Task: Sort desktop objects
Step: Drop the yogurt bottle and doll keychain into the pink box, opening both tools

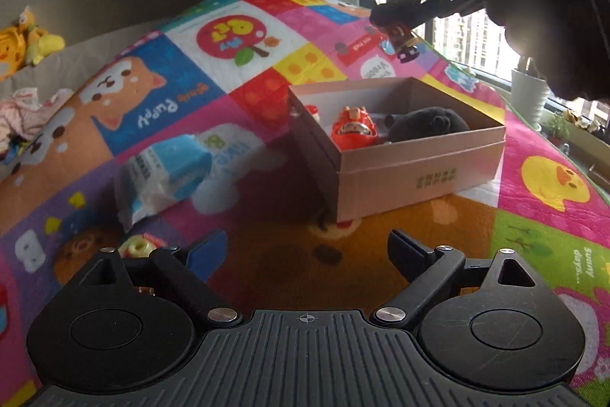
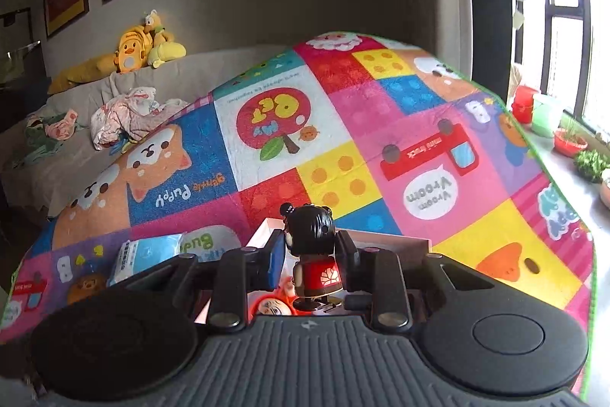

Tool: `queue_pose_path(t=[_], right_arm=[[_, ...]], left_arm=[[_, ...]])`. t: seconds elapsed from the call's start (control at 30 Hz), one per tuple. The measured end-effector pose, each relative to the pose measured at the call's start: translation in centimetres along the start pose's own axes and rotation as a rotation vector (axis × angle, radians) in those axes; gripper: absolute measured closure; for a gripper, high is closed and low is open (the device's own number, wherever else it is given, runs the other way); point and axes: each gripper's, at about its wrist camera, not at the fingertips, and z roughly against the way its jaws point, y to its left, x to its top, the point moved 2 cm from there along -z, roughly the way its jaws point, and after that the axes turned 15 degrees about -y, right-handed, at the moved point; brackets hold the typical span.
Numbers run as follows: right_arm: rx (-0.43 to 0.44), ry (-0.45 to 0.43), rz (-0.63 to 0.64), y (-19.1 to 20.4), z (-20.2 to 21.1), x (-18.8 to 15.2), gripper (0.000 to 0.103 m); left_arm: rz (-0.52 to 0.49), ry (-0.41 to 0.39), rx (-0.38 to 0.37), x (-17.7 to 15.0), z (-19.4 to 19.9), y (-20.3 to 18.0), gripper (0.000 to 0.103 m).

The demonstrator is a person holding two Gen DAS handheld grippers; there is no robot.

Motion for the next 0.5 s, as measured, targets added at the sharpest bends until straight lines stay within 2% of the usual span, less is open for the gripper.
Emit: queue_pose_path(t=[0.07,0.13,0.27,0.33,0.43,0.5], right_arm=[[-0.026,0.020,-0.023,0.4,-2.2,0.1,0.074],[-0.054,0.031,0.008,1.1,-3.4,-0.1,0.074],[-0.054,0.046,0.027,2.1,-3.2,-0.4,0.073],[-0.041,0.052,0.043,3.0,-2.9,-0.5,0.069],[-0.001,0.074,0.064,5.3,-3.3,-0.9,0.054],[0.042,0.098,0.071,7.4,-4.2,-1.4,0.037]], left_arm=[[0.020,0.005,0.022,-0.6,0.9,0.9,0.006],[0.030,0.008,0.040,-1.2,1.7,1.9,0.006],[0.029,0.007,0.099,-2.2,3.1,3.8,0.003],[0.046,0.011,0.136,-2.6,3.4,4.9,0.003],[0.096,0.020,0.185,-3.0,3.5,6.5,0.003],[0.133,0.021,0.197,-3.2,3.6,7.3,0.003]])
